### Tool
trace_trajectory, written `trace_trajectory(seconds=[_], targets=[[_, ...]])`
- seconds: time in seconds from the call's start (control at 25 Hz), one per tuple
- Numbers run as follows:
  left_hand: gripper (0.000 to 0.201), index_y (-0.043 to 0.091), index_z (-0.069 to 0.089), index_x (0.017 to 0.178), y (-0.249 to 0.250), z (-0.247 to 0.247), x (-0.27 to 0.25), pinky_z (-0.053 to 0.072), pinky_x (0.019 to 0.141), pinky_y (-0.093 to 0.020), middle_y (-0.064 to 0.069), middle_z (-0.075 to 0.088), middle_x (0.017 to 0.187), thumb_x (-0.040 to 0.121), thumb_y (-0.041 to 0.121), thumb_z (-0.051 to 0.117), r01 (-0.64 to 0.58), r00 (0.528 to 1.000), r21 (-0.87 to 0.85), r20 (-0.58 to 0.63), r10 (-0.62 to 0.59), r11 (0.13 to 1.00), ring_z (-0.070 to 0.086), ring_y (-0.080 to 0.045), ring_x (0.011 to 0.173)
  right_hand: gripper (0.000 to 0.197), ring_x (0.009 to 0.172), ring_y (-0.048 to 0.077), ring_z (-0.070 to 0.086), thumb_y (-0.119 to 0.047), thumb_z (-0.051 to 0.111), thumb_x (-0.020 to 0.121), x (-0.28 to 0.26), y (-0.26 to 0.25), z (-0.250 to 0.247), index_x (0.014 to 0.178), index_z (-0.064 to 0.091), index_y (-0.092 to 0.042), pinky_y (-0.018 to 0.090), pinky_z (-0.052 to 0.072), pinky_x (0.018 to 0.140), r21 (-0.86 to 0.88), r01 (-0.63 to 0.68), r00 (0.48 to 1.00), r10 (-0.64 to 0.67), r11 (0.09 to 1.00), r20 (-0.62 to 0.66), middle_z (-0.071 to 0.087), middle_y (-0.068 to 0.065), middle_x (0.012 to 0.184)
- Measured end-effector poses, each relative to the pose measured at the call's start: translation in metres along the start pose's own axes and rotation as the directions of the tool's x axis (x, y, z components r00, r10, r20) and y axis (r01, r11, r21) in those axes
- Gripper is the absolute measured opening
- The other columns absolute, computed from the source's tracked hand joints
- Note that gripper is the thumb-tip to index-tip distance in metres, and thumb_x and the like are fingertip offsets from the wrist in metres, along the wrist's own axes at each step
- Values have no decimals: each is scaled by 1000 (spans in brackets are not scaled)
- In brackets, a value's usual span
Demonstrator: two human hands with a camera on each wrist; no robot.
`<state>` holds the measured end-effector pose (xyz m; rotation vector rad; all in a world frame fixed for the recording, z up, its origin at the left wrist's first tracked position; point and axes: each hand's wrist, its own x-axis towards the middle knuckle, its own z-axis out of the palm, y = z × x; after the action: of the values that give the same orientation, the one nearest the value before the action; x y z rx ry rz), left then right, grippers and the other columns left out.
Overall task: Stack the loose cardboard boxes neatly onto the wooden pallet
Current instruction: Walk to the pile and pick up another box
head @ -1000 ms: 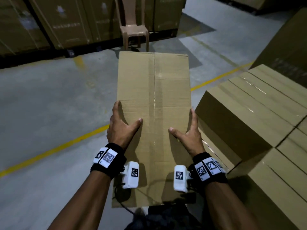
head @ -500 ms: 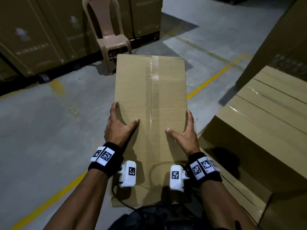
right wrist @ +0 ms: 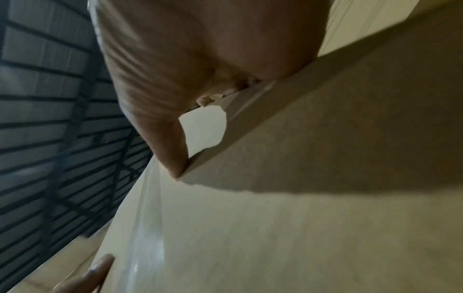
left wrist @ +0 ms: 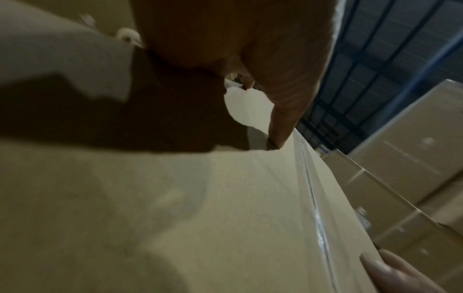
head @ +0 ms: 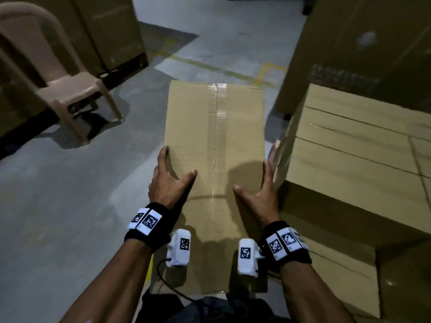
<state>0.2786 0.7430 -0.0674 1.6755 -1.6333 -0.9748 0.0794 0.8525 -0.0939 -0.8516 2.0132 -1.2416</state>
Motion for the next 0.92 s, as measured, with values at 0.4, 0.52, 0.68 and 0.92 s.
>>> trace_trajectory(seconds=[0.4,0.52,0.68,0.92], targets=[[90,58,14,144,4,-4,136,45,103,-54,-3,49,143,75,56,72,-259,847,-12,478,233,966,53,-38,121,113,144,20,32,-32,87,73,-5,-35,85,147,7,-65,51,33,115,200,-197,863,267,960,-430,28,-7,163],[89,58,13,143,-2,-8,136,43,104,-52,1,46,147,75,57,71,-294,784,-15,569,250,956,51,-39,124,111,136,22,45,-37,88,69,-30,-35,104,139,9,-73,54,40,111,262,-256,786,359,930,-504,44,-7,154],[91,54,12,145,-22,-12,125,41,105,-49,2,43,151,76,57,71,-362,708,12,654,266,932,49,-38,128,110,140,26,40,-36,86,71,-71,-23,127,146,10,-63,51,38,113,311,-292,727,421,904,-543,39,-6,157],[89,55,13,146,-58,-34,78,44,96,-40,3,41,152,77,58,69,-460,591,3,747,303,888,51,-34,126,109,140,17,37,-28,85,75,-155,-3,167,151,13,-57,47,37,115,459,-255,627,507,851,-591,35,-10,157]])
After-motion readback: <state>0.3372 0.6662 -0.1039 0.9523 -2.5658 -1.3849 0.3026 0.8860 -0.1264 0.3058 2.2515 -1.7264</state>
